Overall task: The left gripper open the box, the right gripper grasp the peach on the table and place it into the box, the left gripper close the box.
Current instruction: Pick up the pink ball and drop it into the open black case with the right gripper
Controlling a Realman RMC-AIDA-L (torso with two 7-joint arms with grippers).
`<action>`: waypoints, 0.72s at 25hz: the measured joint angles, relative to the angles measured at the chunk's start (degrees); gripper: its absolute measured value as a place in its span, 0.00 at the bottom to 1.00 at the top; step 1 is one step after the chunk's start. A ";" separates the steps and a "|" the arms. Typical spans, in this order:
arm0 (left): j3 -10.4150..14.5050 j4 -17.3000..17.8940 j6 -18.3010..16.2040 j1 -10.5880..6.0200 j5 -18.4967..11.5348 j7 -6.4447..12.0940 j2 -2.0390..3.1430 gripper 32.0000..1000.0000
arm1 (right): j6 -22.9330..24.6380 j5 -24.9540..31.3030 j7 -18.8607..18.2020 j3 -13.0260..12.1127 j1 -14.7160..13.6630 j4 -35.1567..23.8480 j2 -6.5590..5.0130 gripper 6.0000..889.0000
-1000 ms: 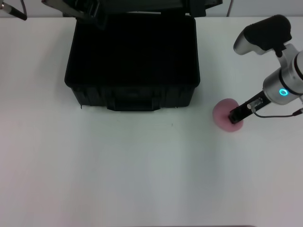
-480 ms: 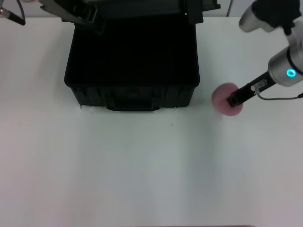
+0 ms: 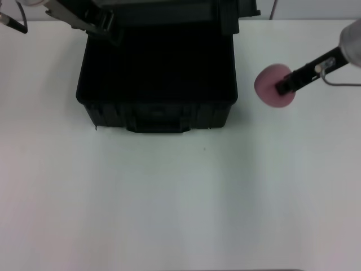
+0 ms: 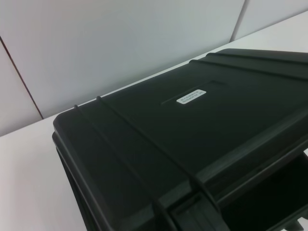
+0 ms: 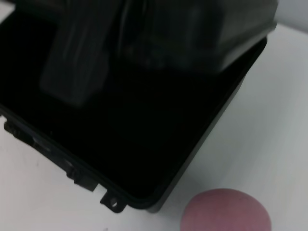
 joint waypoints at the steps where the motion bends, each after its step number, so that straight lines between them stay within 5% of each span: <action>1: -0.02 0.01 -0.08 0.04 0.04 0.04 0.00 0.38 | 0.61 0.01 -0.05 0.50 0.00 -0.97 0.00 0.09; 8: -0.16 0.30 -0.19 0.25 0.12 0.04 0.07 0.38 | 2.09 4.51 -0.53 1.16 0.00 -3.08 -0.78 0.09; 18: 0.00 0.45 -0.27 -0.13 0.14 0.03 0.07 0.38 | -2.61 7.61 -3.33 1.09 0.67 -1.13 -0.88 0.09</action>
